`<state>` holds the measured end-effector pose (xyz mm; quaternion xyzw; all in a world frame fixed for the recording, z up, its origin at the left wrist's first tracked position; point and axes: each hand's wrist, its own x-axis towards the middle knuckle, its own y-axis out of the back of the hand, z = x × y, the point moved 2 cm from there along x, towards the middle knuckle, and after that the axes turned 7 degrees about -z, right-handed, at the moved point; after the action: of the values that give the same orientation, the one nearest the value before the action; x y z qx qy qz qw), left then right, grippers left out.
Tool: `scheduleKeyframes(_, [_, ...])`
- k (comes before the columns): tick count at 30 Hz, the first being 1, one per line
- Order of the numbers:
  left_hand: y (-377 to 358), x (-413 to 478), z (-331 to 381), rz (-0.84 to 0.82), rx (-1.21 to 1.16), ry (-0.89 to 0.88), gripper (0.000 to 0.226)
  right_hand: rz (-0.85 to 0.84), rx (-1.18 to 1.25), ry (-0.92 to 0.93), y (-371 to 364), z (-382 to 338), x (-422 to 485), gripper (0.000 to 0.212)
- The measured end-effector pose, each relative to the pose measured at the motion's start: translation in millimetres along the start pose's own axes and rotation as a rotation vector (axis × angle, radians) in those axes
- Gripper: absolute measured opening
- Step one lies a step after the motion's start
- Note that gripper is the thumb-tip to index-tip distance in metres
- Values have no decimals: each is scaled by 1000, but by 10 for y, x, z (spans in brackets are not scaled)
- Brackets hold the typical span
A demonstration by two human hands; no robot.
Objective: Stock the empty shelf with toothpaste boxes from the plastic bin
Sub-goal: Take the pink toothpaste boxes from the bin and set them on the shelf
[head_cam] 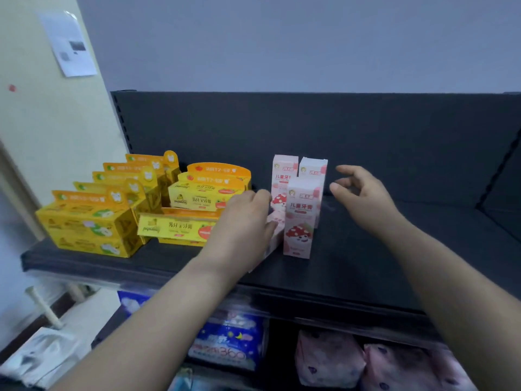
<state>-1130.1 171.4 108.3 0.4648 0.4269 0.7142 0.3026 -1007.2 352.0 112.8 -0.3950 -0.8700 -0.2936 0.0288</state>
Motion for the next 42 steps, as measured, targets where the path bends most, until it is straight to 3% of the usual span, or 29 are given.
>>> scheduleKeyframes(5, [-66,100,-21,-71,107,32,29,34,52,156,-54,-151,-82,28])
scheduleKeyframes(9, [-130,129,-89,-122,147,36,34,99,-104,309,-37,-156,-154,36])
scheduleKeyframes(13, [-277,153,16,-288,372,60,36,82,-304,495,-121,-210,-268,49])
scheduleKeyframes(18, [-318,223,96,-356,376,148,28,-11,-403,436,-254,-197,-266,46])
scheduleKeyframes(22, [-240,215,122,-296,354,204,39,-40,-217,353,-129,-171,-240,39])
scheduleKeyframes(29, [-157,192,114,57,-115,338,45,-1,-173,333,-115,-95,-202,38])
scheduleKeyframes(32, [-255,218,92,134,-203,330,49,13,-160,341,-148,-85,-189,39])
scheduleKeyframes(37, [-381,263,3,181,-309,302,53,-2,-147,283,-176,-34,-215,59])
scheduleKeyframes(42, [-247,159,29,264,-349,248,67,99,-196,220,-86,49,-463,70])
